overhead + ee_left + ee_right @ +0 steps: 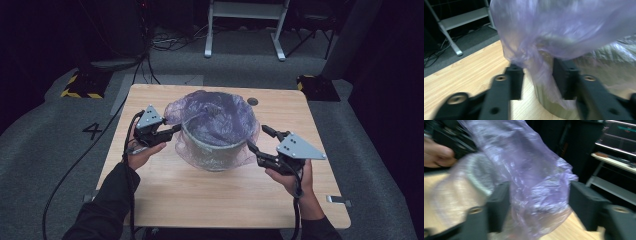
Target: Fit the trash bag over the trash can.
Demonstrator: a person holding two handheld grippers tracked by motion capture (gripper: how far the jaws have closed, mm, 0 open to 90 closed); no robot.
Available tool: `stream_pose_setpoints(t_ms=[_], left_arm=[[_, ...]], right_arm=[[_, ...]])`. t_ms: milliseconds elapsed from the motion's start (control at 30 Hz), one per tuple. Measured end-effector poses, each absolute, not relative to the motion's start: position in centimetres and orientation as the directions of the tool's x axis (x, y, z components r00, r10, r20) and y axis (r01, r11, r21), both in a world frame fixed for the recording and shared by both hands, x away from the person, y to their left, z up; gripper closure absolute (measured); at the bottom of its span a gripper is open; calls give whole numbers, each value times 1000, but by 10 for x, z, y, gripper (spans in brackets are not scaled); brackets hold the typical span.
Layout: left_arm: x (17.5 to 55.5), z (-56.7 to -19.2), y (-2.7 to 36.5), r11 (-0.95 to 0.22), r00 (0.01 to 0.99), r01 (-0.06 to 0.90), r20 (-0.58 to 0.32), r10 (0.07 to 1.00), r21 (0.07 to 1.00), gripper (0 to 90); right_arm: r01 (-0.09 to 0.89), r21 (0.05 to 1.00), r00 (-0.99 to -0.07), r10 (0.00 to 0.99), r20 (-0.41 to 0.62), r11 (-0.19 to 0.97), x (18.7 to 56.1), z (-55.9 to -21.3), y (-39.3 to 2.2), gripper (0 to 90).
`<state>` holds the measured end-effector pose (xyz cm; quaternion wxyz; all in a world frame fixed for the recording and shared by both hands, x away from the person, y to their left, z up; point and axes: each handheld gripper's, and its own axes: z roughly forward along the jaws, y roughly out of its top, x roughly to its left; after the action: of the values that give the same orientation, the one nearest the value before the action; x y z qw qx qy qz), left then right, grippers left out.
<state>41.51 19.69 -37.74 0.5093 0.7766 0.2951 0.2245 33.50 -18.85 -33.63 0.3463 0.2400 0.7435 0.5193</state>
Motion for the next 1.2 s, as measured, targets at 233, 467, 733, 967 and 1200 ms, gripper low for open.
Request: stream_pose_setpoints(t_ms=[233, 467, 733, 967, 1200], left_arm=[[401, -368, 218, -280, 717, 208, 49, 696, 937, 242], [381, -350, 233, -246, 757, 152, 48, 652, 957, 152], [370, -326, 229, -240, 763, 80, 96, 639, 967, 159], [393, -314, 223, -220, 759, 113, 59, 648, 969, 467], [438, -324, 213, -177, 734, 217, -41, 678, 960, 599]], right_arm=[[64, 921, -605, 749, -270, 384, 362, -341, -189, 771], [64, 927, -580, 769, -267, 371, 370, -338, -196, 863], [53, 930, -590, 763, -265, 364, 375, -334, -197, 866], [57, 931, -599, 759, -256, 360, 390, -329, -198, 869], [139, 921, -603, 769, -212, 363, 422, -331, -200, 861]])
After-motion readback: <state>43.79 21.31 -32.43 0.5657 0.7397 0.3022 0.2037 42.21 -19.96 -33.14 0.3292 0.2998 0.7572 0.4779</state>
